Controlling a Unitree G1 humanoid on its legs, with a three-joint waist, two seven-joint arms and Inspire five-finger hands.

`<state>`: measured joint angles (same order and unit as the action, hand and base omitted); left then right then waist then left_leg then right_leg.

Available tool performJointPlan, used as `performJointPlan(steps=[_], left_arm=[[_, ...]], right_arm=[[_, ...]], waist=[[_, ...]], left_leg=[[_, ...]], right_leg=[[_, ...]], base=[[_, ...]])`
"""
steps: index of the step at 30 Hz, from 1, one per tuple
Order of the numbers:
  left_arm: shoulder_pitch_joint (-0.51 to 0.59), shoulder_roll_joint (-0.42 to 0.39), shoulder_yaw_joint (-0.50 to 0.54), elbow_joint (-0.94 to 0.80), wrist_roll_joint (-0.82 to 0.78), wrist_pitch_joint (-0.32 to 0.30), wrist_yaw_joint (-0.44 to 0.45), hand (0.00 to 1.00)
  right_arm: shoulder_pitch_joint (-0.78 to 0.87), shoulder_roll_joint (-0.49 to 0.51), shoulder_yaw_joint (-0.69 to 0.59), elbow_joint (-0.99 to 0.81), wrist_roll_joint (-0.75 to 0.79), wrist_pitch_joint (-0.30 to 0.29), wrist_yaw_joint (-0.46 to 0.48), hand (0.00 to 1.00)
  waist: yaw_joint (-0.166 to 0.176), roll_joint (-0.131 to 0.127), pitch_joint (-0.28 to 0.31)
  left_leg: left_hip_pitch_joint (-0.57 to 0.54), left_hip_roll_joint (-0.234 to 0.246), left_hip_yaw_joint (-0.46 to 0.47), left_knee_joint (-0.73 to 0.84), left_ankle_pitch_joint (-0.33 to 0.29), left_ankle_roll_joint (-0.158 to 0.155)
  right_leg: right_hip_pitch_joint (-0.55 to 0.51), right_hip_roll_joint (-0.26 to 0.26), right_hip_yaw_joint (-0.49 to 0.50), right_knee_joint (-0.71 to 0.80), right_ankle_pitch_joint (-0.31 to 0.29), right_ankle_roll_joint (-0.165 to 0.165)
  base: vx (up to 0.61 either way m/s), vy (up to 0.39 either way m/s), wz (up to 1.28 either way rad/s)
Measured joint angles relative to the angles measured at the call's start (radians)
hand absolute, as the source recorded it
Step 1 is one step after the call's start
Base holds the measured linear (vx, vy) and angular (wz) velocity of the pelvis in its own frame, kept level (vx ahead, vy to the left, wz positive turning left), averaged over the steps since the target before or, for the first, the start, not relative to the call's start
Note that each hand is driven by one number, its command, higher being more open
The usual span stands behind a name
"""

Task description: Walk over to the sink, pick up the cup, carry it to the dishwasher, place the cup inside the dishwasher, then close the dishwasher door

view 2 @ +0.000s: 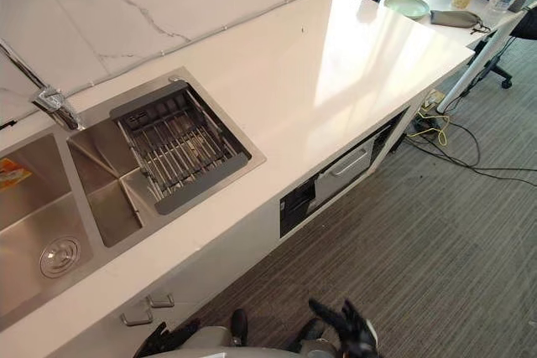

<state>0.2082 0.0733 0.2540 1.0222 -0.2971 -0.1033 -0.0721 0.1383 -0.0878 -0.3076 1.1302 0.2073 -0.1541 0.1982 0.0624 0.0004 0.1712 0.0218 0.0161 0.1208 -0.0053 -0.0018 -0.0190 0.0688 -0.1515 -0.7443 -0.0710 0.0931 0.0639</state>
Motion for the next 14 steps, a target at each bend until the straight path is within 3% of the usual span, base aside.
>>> performJointPlan(steps=[3,4,5,6,7,8,11,13,14], left_arm=[[-0.018,0.004,-0.007,0.001,0.001,0.021,-0.008,1.0],[-0.018,0.004,-0.007,0.006,0.001,0.035,-0.018,1.0],[-0.018,0.008,-0.009,0.009,0.001,0.041,-0.023,1.0],[-0.018,0.02,-0.024,0.009,0.001,0.047,-0.028,1.0],[-0.018,0.044,-0.051,0.009,0.005,0.054,-0.034,1.0],[-0.017,0.061,-0.073,0.01,0.022,0.058,-0.015,1.0],[-0.029,0.061,-0.075,0.016,0.025,0.08,0.024,1.0],[-0.032,0.06,-0.066,0.016,0.028,0.091,0.033,1.0],[-0.031,0.063,-0.052,0.015,0.044,0.091,0.035,1.0]], right_arm=[[0.013,-0.017,0.003,-0.004,-0.088,0.019,0.026,1.0],[0.017,-0.029,0.002,-0.016,-0.083,0.033,0.026,1.0],[0.018,-0.036,0.002,-0.027,-0.082,0.036,0.026,1.0],[0.017,-0.036,0.003,-0.041,-0.082,0.038,0.028,1.0],[0.006,-0.034,0.002,-0.045,-0.082,0.03,0.032,1.0],[-0.003,-0.016,0.004,-0.052,-0.083,0.017,0.042,1.0],[-0.013,0.019,0.032,-0.052,-0.08,-0.001,0.062,1.0],[-0.024,0.025,0.043,-0.053,-0.084,-0.02,0.063,1.0],[-0.026,0.046,0.044,-0.053,-0.093,-0.032,0.051,1.0]], waist=[[-0.003,-0.006,-0.002],[-0.005,-0.008,-0.01],[-0.005,-0.009,-0.015],[-0.007,-0.015,-0.015],[-0.014,-0.032,-0.007],[-0.034,-0.042,-0.012],[-0.056,-0.041,-0.012],[-0.057,-0.047,-0.018],[-0.057,-0.072,-0.031]], left_leg=[[0.03,-0.018,-0.042,-0.008,-0.021,0.022],[0.041,-0.023,-0.062,-0.011,-0.024,0.026],[0.044,-0.026,-0.072,-0.009,-0.026,0.03],[0.055,-0.035,-0.09,-0.008,-0.028,0.043],[0.076,-0.047,-0.12,-0.008,-0.026,0.058],[0.083,-0.041,-0.176,0.001,-0.028,0.067],[0.083,-0.028,-0.276,0.006,-0.027,0.065],[0.076,-0.043,-0.318,0.007,-0.031,0.055],[0.066,-0.069,-0.342,0.018,-0.038,0.036]], right_leg=[[-0.006,-0.078,-0.026,0.179,-0.077,0.032],[-0.038,-0.123,-0.006,0.316,-0.108,0.018],[-0.065,-0.151,0.02,0.398,-0.122,-0.016],[-0.106,-0.19,0.093,0.521,-0.124,-0.045],[-0.163,-0.214,0.232,0.656,-0.11,-0.069],[-0.196,-0.155,0.381,0.691,-0.177,-0.028],[-0.196,-0.025,0.5,0.542,-0.242,-0.029],[-0.192,0.015,0.579,0.376,-0.227,-0.022],[-0.19,0.023,0.638,0.29,-0.136,-0.019]], base=[[0.04,0.115,0.41],[0.05,0.115,0.54],[0.07,0.157,0.46],[0.07,0.134,0.52],[0.1,0.088,0.95],[0.1,0.0,1.04],[0.11,-0.089,1.1],[0.13,-0.16,0.82],[0.11,-0.151,0.61]])
